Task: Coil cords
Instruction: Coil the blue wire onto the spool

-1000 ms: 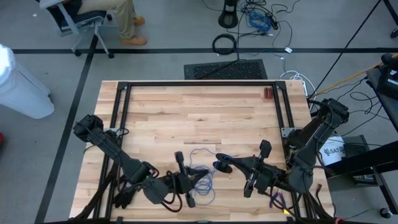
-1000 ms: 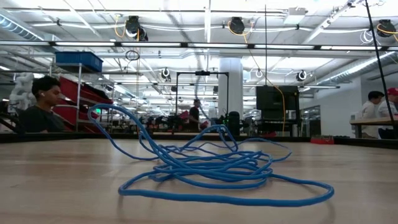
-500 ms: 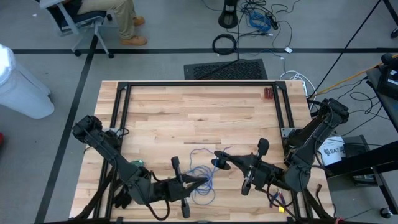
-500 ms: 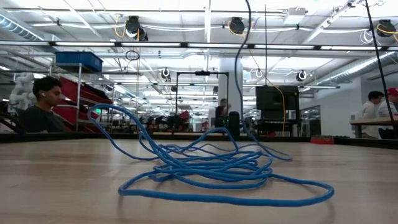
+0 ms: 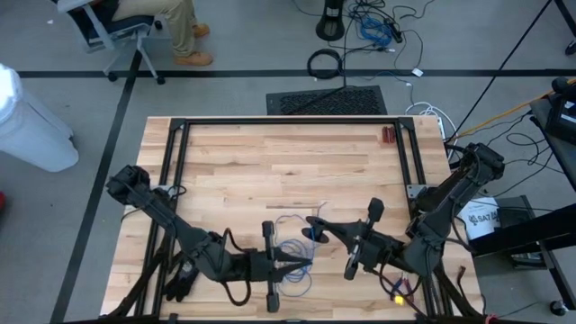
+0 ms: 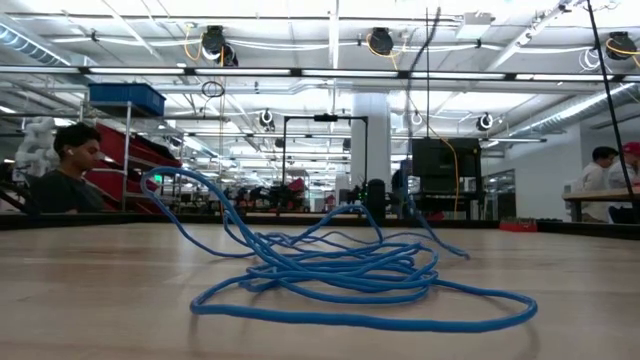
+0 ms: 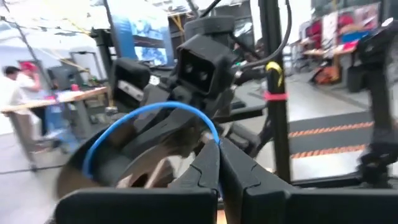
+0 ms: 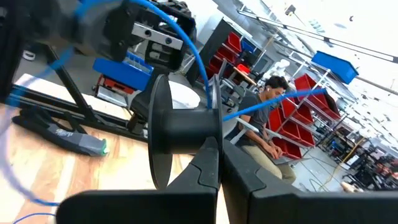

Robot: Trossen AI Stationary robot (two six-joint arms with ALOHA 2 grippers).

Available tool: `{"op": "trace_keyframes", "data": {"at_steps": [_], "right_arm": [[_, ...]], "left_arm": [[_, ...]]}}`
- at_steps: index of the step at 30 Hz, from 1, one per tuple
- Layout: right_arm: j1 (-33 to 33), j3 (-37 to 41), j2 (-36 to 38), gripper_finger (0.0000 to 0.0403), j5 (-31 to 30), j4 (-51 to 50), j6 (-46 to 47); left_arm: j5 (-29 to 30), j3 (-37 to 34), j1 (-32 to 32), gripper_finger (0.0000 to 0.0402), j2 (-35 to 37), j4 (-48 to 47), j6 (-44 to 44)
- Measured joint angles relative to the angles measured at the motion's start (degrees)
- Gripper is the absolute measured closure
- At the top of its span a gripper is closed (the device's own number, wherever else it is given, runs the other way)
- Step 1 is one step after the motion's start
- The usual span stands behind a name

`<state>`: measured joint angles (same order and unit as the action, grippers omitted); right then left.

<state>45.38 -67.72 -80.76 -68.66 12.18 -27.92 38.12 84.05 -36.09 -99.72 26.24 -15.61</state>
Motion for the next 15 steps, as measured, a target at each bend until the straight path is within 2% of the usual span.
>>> {"op": "trace_keyframes", "data": {"at_steps": [15], "right_arm": [[-0.67,0.0,-0.01,0.0403,-0.58,-0.03,1.86]], "left_arm": [[-4.59,0.0,4.7,0.04,-2.89,0.48,3.32]]}}
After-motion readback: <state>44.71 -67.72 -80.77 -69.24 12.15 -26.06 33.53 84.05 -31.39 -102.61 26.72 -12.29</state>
